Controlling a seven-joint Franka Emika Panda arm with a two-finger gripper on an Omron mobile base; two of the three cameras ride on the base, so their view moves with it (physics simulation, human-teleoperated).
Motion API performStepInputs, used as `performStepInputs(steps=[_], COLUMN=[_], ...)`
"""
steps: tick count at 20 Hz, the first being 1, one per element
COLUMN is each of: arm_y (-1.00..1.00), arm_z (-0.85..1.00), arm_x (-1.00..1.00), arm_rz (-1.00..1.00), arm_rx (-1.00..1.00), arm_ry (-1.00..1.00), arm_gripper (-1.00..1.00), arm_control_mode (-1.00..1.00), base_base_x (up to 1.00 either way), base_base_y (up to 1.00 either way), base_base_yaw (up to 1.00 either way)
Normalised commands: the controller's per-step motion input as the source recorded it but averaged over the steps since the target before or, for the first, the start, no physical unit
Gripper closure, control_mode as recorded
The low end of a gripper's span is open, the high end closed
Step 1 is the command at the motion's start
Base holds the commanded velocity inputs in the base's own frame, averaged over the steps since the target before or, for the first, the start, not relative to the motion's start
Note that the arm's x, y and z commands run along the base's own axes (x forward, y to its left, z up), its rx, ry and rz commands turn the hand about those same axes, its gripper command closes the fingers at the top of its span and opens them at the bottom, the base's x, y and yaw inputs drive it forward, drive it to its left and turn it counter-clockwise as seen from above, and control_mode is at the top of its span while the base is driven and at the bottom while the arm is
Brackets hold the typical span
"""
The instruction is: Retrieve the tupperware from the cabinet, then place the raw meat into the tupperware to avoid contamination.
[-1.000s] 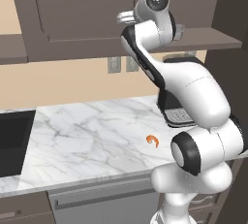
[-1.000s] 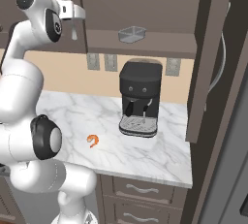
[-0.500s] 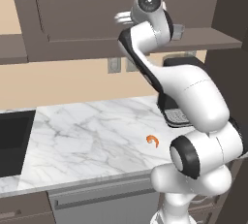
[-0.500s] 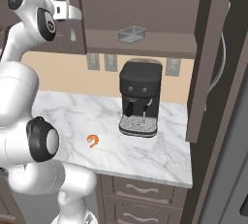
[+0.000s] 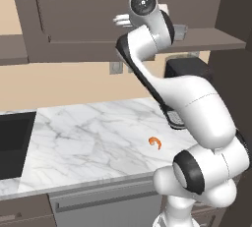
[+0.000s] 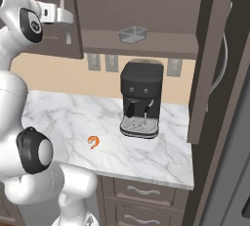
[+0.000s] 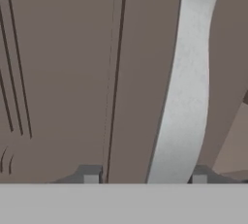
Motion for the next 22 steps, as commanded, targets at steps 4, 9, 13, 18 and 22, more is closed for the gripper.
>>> performStepInputs(steps=[4, 9, 13, 18, 22], arm_y=[0.31, 0.38, 0.44, 0.55, 0.55], arm_z=[0.00, 0.00, -0.02, -0.08, -0.03], arm_x=[-0.45, -0.40, -0.38, -0.35, -0.44], arm_rz=[-0.09, -0.09, -0.10, -0.10, -0.08], arm_rx=[0.00, 0.00, -0.01, -0.01, -0.01], arm_ry=[0.00, 0.02, 0.02, 0.01, 0.02], arm_gripper=[1.00, 1.00, 1.00, 1.00, 1.00], arm_control_mode=[-1.00, -1.00, -1.00, -1.00, -1.00], base_base_x=[0.00, 0.00, 0.00, 0.00, 0.00], base_base_y=[0.00, 0.00, 0.00, 0.00, 0.00], base_base_yaw=[0.00, 0.00, 0.00, 0.00, 0.00])
